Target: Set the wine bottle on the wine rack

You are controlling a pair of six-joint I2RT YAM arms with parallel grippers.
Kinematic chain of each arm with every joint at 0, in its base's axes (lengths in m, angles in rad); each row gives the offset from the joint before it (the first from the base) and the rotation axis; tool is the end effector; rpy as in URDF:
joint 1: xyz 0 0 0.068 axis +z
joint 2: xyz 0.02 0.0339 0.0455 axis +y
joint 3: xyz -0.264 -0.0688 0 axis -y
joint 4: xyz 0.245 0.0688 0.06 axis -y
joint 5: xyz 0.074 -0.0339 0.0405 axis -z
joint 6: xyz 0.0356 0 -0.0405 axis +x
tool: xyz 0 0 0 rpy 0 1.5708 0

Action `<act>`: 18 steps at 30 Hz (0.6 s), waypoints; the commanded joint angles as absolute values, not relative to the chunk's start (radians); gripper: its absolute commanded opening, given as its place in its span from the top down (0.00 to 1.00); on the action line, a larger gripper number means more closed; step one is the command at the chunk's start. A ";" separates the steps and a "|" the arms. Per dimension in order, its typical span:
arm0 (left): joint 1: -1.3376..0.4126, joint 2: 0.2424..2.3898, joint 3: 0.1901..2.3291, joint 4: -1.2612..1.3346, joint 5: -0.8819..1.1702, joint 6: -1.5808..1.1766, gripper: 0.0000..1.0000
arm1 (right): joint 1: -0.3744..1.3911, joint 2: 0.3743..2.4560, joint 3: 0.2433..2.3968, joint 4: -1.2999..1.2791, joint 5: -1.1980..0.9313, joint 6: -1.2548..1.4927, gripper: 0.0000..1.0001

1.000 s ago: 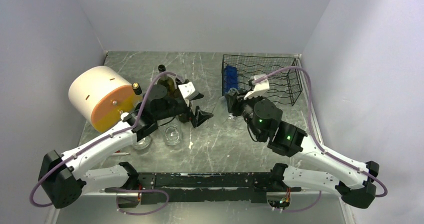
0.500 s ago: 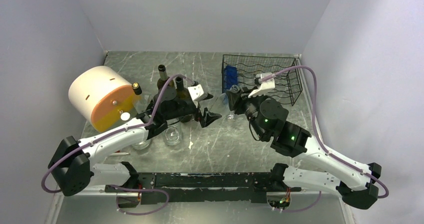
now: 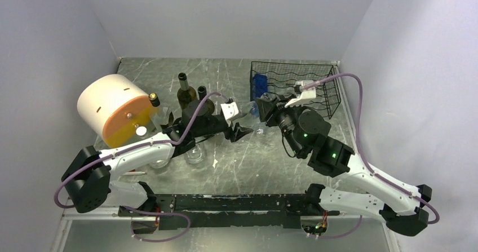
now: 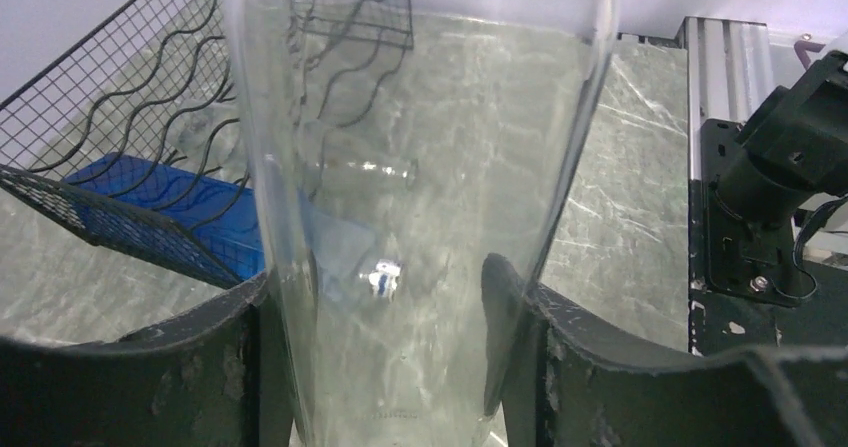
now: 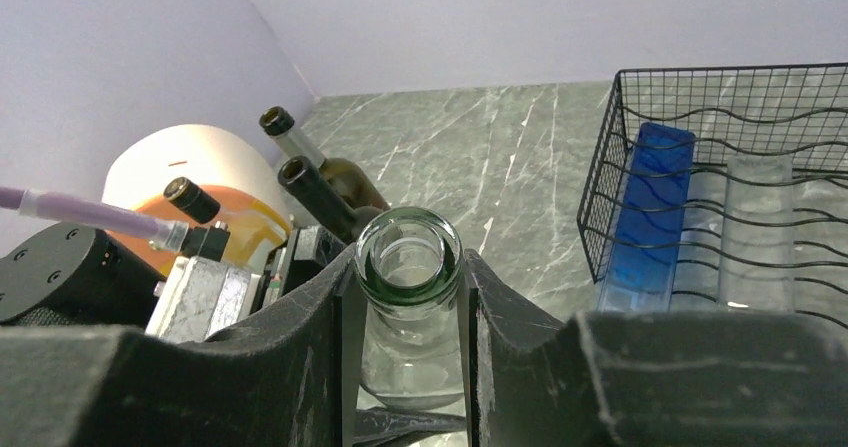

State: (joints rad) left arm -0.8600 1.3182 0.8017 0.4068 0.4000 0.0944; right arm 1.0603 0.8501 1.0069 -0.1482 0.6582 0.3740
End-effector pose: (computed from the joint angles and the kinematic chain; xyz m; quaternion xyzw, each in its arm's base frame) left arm 0.1871 -0.2386 0.2886 0.4530 0.5875 -0.3815 0.5514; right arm 0.1072 0.1469 0.4103 -0.0080 0.7047 0.2702 0.6560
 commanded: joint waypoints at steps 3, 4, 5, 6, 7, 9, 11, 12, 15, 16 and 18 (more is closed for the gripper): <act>-0.858 1.272 0.823 0.463 0.363 0.218 0.93 | 1.065 0.795 1.060 -0.200 0.657 0.445 0.63; -0.858 1.267 0.825 0.464 0.362 0.246 0.93 | 1.065 0.787 1.068 -0.235 0.644 0.449 0.44; -0.858 1.262 0.826 0.468 0.364 0.279 0.93 | 1.065 0.777 1.076 -0.260 0.629 0.447 0.36; -0.858 1.259 0.828 0.472 0.368 0.313 0.93 | 1.065 0.765 1.082 -0.281 0.615 0.441 0.32; -0.858 1.255 0.830 0.479 0.372 0.351 0.93 | 1.065 0.752 1.089 -0.299 0.604 0.436 0.30; -0.858 1.252 0.846 0.473 0.388 0.438 0.93 | 1.065 0.728 1.116 -0.349 0.604 0.451 0.28; -0.858 1.259 0.872 0.459 0.388 0.519 0.93 | 1.065 0.712 1.165 -0.428 0.607 0.472 0.28; -0.858 1.264 0.896 0.445 0.389 0.564 0.93 | 1.065 0.706 1.186 -0.457 0.600 0.476 0.28; -0.858 1.289 0.951 0.388 0.400 0.706 0.93 | 1.065 0.697 1.251 -0.542 0.564 0.452 0.30; -0.858 1.297 0.963 0.376 0.404 0.760 0.93 | 1.065 0.700 1.272 -0.577 0.556 0.449 0.30; -0.864 1.305 0.970 0.373 0.418 0.885 0.93 | 1.065 0.711 1.311 -0.643 0.538 0.436 0.30</act>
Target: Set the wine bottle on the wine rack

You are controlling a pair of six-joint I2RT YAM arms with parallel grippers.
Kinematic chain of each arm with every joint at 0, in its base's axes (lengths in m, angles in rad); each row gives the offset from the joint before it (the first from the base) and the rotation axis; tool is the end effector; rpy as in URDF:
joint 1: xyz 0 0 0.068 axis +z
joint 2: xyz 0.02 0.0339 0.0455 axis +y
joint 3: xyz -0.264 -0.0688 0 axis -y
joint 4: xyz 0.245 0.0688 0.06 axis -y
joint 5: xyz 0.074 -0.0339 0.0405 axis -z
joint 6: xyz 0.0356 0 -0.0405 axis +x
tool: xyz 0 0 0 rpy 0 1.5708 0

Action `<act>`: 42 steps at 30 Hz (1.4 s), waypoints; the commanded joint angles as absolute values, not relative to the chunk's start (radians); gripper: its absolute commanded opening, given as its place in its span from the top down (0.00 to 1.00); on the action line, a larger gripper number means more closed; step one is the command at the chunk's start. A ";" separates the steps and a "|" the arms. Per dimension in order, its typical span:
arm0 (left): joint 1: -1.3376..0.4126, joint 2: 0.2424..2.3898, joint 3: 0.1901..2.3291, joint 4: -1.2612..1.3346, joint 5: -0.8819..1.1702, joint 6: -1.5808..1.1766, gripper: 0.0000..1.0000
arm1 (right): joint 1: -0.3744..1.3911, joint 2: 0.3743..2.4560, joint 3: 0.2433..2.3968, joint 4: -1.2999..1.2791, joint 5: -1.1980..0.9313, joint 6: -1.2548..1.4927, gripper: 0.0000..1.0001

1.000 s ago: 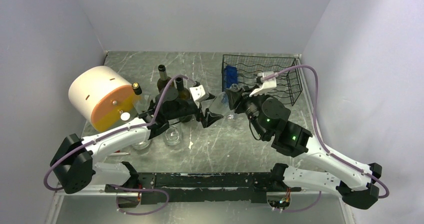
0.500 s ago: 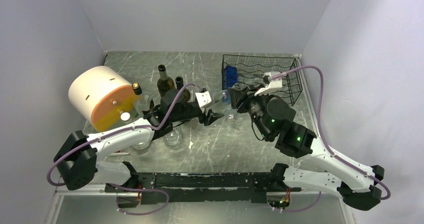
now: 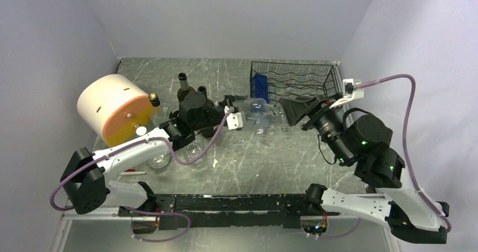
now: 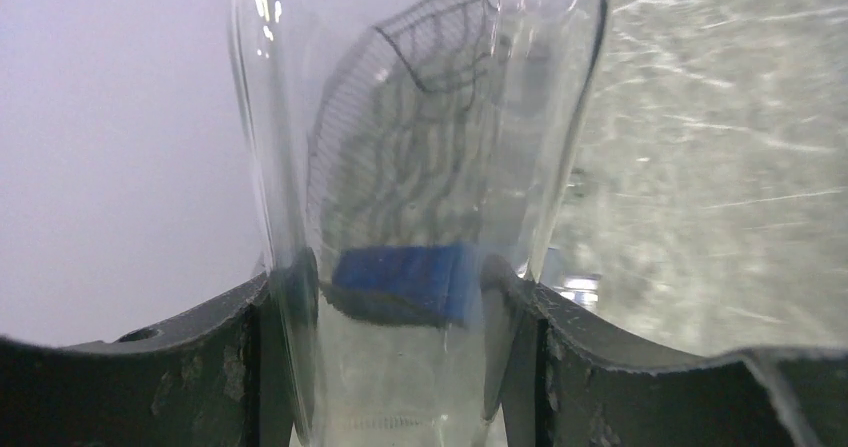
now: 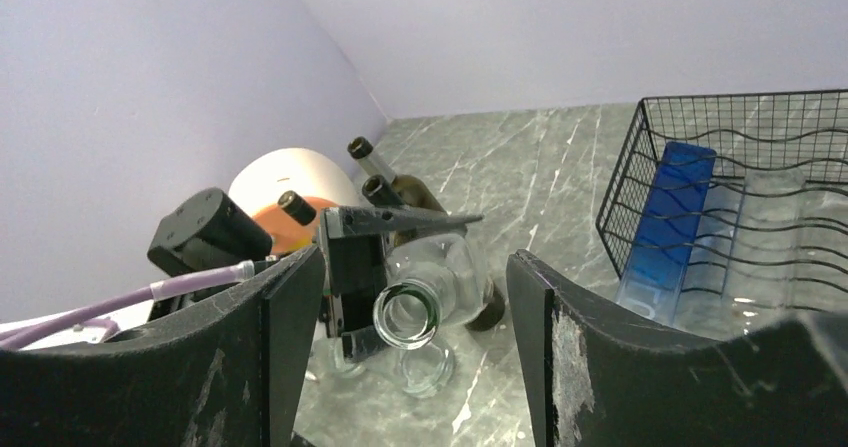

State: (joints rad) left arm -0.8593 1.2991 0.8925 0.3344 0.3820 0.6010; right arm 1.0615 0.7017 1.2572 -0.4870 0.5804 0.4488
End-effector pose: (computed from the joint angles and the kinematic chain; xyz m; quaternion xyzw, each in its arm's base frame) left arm 0.1889 -0.2394 0.3183 0.5758 0.4494 -0.2240 0.6453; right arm 0.0650 0.0764 0.4712 0.0022 0.6866 0.3378 0.6438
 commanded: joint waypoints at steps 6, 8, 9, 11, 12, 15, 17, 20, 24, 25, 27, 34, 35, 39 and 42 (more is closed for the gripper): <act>-0.891 1.388 1.119 0.296 0.421 1.216 0.93 | 1.065 0.793 1.396 -0.814 0.496 0.401 0.29; -0.904 1.423 1.184 0.213 0.421 1.311 0.93 | 1.065 0.815 1.424 -0.847 0.481 0.400 0.29; -0.911 1.441 1.203 0.183 0.413 1.365 0.93 | 1.065 0.822 1.429 -0.857 0.476 0.401 0.29; -0.925 1.459 1.215 0.160 0.382 1.457 0.93 | 1.065 0.824 1.419 -0.868 0.475 0.405 0.29; -0.931 1.461 1.204 0.186 0.367 1.489 0.93 | 1.065 0.825 1.410 -0.873 0.479 0.404 0.29; -0.936 1.455 1.112 0.362 0.391 1.573 0.93 | 1.065 0.820 1.382 -0.888 0.517 0.394 0.27; -0.936 1.454 1.079 0.400 0.415 1.607 0.93 | 1.065 0.817 1.374 -0.910 0.562 0.402 0.26; -0.936 1.461 1.134 0.281 0.427 1.613 0.93 | 1.065 0.815 1.354 -0.922 0.575 0.406 0.26; -0.936 1.453 1.130 0.289 0.435 1.603 0.93 | 1.065 0.845 1.326 -0.949 0.552 0.425 0.24; -0.936 1.453 1.127 0.296 0.438 1.604 0.93 | 1.065 0.854 1.318 -0.954 0.552 0.429 0.24; -0.936 1.454 1.134 0.274 0.443 1.607 0.93 | 1.066 0.869 1.305 -0.958 0.551 0.434 0.24; -0.936 1.440 1.132 0.253 0.452 1.596 0.93 | 1.065 0.910 1.252 -0.927 0.520 0.449 0.24; -0.937 1.437 1.133 0.250 0.452 1.593 0.93 | 1.064 0.918 1.248 -0.925 0.519 0.451 0.24; -0.938 1.424 1.134 0.237 0.467 1.581 0.93 | 1.055 0.952 1.231 -0.911 0.503 0.455 0.26; -0.936 1.417 1.132 0.233 0.470 1.573 0.93 | 1.034 0.965 1.226 -0.891 0.481 0.448 0.29</act>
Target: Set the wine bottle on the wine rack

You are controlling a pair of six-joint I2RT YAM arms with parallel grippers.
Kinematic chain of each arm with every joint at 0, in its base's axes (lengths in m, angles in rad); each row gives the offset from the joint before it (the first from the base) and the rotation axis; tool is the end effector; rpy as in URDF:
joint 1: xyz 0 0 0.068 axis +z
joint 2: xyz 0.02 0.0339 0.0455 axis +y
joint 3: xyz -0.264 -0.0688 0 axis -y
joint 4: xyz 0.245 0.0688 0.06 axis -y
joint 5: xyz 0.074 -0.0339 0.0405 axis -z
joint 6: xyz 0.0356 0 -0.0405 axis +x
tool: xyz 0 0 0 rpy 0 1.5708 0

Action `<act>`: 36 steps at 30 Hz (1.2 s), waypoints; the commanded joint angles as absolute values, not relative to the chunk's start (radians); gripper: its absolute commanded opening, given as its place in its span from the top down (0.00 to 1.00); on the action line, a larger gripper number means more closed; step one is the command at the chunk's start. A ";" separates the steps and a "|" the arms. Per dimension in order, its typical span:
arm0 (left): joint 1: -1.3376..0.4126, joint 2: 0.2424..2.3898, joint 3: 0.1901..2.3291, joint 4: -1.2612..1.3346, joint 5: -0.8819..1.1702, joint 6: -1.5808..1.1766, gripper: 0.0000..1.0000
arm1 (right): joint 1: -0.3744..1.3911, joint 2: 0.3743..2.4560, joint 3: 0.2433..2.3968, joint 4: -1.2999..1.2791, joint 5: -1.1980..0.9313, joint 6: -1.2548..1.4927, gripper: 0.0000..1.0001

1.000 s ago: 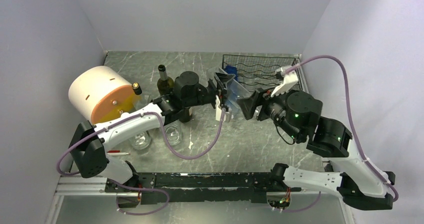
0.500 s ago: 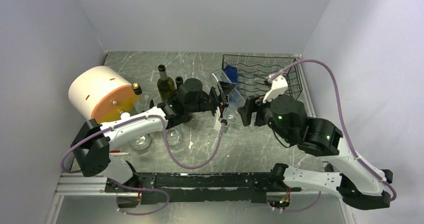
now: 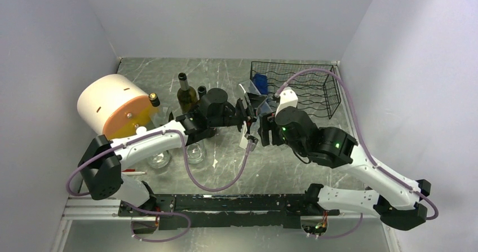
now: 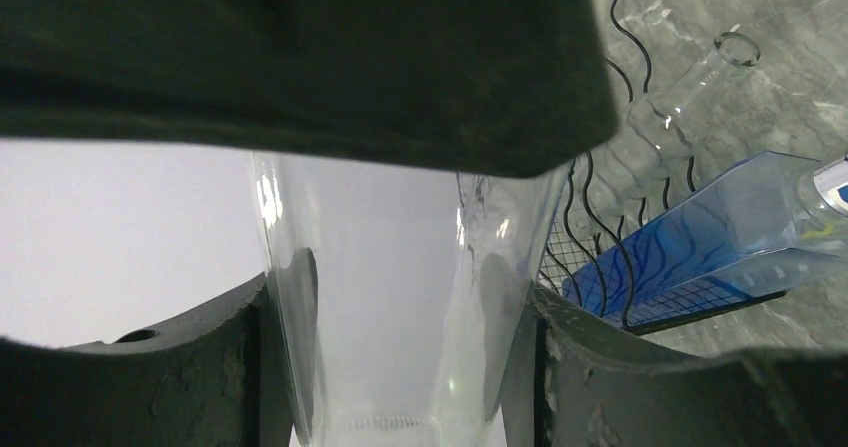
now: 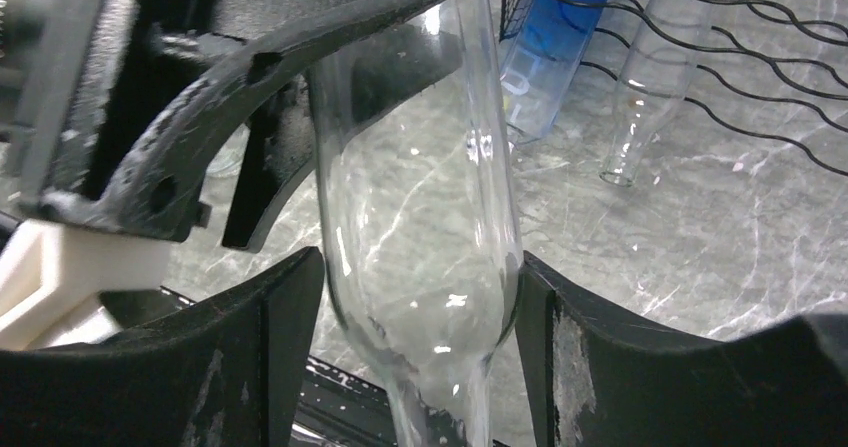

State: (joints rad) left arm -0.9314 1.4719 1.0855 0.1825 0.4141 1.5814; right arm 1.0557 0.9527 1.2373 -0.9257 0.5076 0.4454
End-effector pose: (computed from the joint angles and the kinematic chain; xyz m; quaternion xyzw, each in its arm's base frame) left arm 0.1961 -0.2877 0.3179 0.7618 0.1112 0.0463 0.6365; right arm 0.0986 0.1390 0.3922 -0.1526 0.8591 0.1318 0.4704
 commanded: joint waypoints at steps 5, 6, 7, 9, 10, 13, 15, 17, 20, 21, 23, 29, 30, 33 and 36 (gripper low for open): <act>-0.936 1.401 1.132 0.220 0.476 1.566 0.93 | 0.966 0.981 1.206 -0.833 0.403 0.420 0.37; -0.937 1.398 1.130 0.221 0.479 1.561 0.93 | 0.938 0.986 1.205 -0.828 0.382 0.416 0.37; -0.936 1.398 1.131 0.219 0.481 1.555 0.93 | 0.915 0.993 1.209 -0.830 0.364 0.413 0.38; -0.936 1.397 1.140 0.195 0.486 1.538 0.93 | 0.871 1.004 1.225 -0.839 0.336 0.411 0.42; -0.936 1.398 1.148 0.177 0.490 1.533 0.93 | 0.851 1.005 1.227 -0.837 0.321 0.409 0.46; -0.936 1.404 1.176 0.139 0.494 1.502 0.93 | 0.821 1.004 1.231 -0.834 0.303 0.411 0.64; -0.937 1.410 1.187 0.126 0.491 1.481 0.89 | 0.816 0.998 1.236 -0.838 0.325 0.414 0.83; -0.937 1.413 1.187 0.131 0.492 1.453 0.59 | 0.811 0.995 1.239 -0.840 0.361 0.416 0.98; -0.936 1.418 1.160 0.195 0.491 1.383 0.08 | 0.800 0.989 1.245 -0.830 0.418 0.411 1.00; -0.936 1.421 1.158 0.194 0.487 1.376 0.00 | 0.794 0.988 1.247 -0.825 0.430 0.407 1.00; -0.937 1.433 1.171 0.178 0.482 1.340 0.01 | 0.781 0.991 1.252 -0.813 0.453 0.399 1.00; -0.937 1.450 1.241 0.213 0.484 0.918 0.01 | 0.689 1.008 1.233 -0.747 0.459 0.364 1.00; -0.937 1.449 1.233 0.239 0.468 0.846 0.01 | 0.661 1.015 1.224 -0.741 0.444 0.363 1.00; -0.937 1.437 1.191 0.327 0.370 0.580 0.01 | 0.576 1.025 1.191 -0.729 0.393 0.363 1.00; -0.936 1.410 1.138 0.354 0.327 0.367 0.01 | 0.505 1.017 1.150 -0.729 0.375 0.375 1.00</act>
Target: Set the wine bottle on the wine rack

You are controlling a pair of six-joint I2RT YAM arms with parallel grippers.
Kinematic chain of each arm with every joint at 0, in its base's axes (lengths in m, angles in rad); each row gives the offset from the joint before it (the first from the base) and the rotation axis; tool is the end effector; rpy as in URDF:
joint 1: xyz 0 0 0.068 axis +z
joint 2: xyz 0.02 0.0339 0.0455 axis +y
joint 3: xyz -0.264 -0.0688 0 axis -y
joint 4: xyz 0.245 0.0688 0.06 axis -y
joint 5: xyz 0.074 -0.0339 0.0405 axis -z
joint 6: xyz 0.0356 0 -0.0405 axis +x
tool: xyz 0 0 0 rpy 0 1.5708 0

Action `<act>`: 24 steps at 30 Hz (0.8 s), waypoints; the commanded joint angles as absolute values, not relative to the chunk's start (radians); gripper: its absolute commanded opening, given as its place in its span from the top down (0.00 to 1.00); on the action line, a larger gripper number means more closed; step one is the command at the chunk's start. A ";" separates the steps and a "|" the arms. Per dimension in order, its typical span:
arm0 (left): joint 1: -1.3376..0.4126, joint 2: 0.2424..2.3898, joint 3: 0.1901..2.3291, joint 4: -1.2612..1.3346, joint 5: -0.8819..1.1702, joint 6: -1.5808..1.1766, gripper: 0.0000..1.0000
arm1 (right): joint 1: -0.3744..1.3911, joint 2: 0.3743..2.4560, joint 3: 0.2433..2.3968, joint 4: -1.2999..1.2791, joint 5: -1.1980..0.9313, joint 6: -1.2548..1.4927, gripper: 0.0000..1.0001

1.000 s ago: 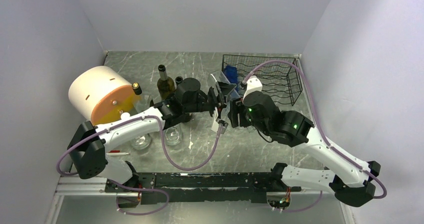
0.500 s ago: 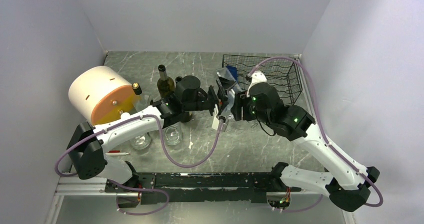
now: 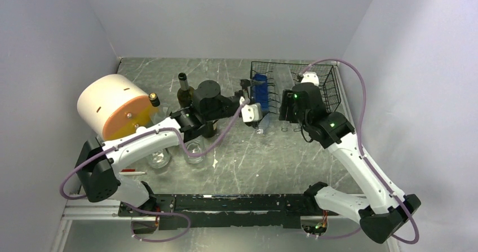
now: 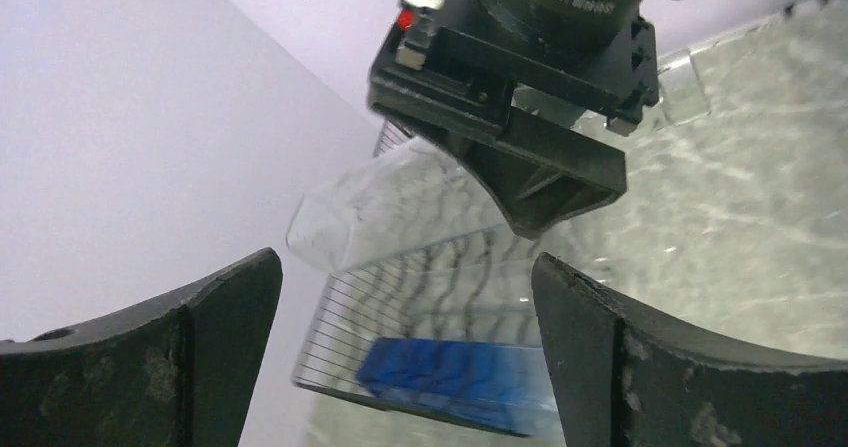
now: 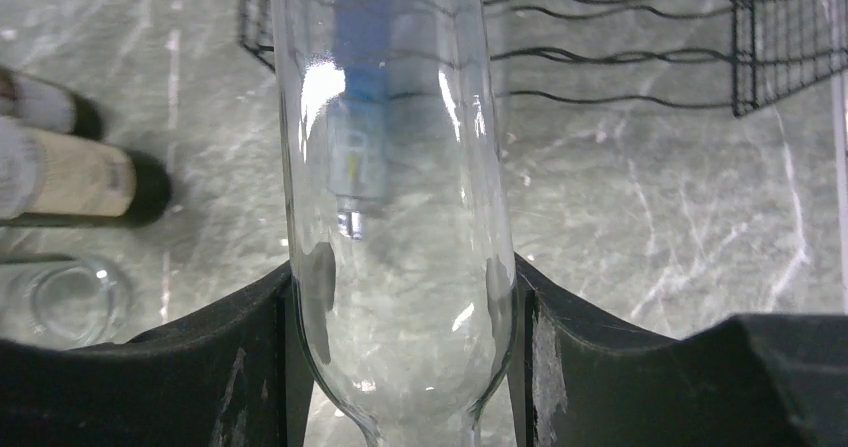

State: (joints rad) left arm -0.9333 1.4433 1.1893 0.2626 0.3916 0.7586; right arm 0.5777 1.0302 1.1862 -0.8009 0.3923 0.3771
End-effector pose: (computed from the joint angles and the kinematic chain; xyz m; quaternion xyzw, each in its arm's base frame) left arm 0.1947 -0.2858 0.3728 0.6086 0.3545 -0.1972 0.6820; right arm 0.1769 0.0991 0.3729 -0.0013 0.8819 0.0464 0.4692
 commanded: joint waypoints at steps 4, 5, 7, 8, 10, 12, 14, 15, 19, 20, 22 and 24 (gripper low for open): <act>-0.936 1.377 1.056 0.356 0.409 0.154 0.01 | 0.408 0.991 1.110 -0.778 0.386 0.432 1.00; -0.936 1.370 1.027 0.372 0.404 0.101 0.01 | 0.392 0.983 1.097 -0.792 0.390 0.446 1.00; -0.936 1.360 0.970 0.398 0.367 -0.009 0.01 | 0.366 0.968 1.062 -0.817 0.401 0.468 1.00; -0.936 1.356 0.945 0.409 0.325 -0.056 0.01 | 0.353 0.962 1.053 -0.832 0.401 0.478 1.00; -0.936 1.343 0.896 0.428 0.261 -0.144 0.01 | 0.329 0.952 1.047 -0.860 0.395 0.500 1.00; -0.936 1.337 0.875 0.430 0.209 -0.217 0.01 | 0.312 0.945 1.051 -0.885 0.383 0.518 1.00; -0.936 1.339 0.873 0.400 0.164 -0.257 0.01 | 0.301 0.945 1.050 -0.908 0.381 0.526 1.00; -0.936 1.340 0.878 0.379 0.119 -0.281 0.01 | 0.295 0.949 1.045 -0.921 0.384 0.529 1.00; -0.935 1.361 0.950 0.199 -0.171 -0.541 0.01 | 0.263 0.955 1.023 -0.919 0.377 0.588 1.00; -0.933 1.373 0.983 0.121 -0.239 -0.647 0.01 | 0.257 0.958 1.025 -0.907 0.367 0.603 1.00; -0.915 1.399 1.056 0.025 -0.239 -0.645 0.01 | 0.247 0.970 1.038 -0.902 0.356 0.635 1.00; -0.906 1.425 1.134 -0.042 -0.165 -0.539 0.01 | 0.241 0.981 1.044 -0.909 0.358 0.656 1.00</act>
